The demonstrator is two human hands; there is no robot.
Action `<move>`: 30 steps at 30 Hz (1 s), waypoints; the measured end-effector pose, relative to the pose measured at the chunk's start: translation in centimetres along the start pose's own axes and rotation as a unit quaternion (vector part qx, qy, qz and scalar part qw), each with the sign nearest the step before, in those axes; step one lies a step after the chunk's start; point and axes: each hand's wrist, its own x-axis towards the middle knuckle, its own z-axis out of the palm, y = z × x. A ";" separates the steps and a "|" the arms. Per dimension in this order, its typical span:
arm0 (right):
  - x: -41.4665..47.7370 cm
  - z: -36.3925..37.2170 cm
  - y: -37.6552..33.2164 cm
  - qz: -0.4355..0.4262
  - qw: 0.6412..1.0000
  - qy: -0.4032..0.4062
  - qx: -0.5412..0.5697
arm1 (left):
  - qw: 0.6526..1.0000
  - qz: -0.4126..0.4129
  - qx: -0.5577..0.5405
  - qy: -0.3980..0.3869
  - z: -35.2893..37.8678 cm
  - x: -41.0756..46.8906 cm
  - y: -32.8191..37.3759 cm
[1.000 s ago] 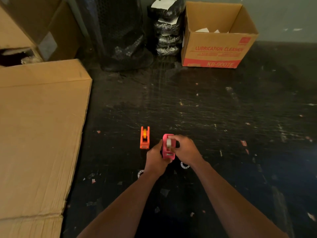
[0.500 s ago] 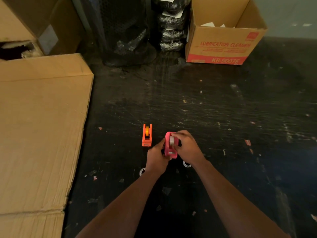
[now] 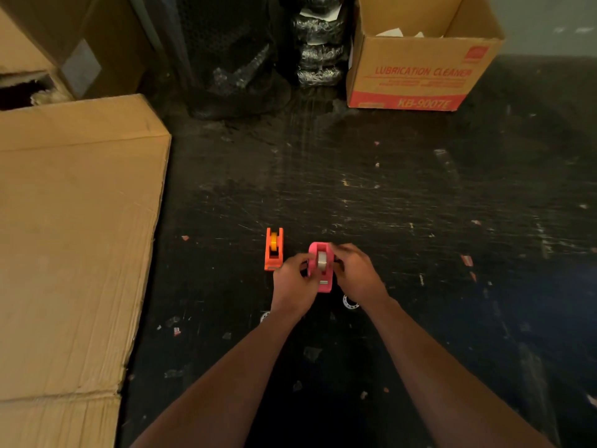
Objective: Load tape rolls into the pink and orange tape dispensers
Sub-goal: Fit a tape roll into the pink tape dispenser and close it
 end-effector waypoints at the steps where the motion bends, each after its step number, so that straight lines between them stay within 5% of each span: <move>1: 0.0 0.1 0.0 0.003 1.000 0.002 0.005 | 1.000 0.001 0.004 0.004 0.0 0.2 0.1; 22: -0.3 0.3 -0.4 0.025 0.999 0.018 0.042 | 0.999 -0.030 0.022 0.025 0.8 1.2 0.5; 30: -0.2 0.3 -0.3 0.022 0.998 0.021 0.047 | 0.995 0.036 0.086 0.046 0.5 1.0 0.8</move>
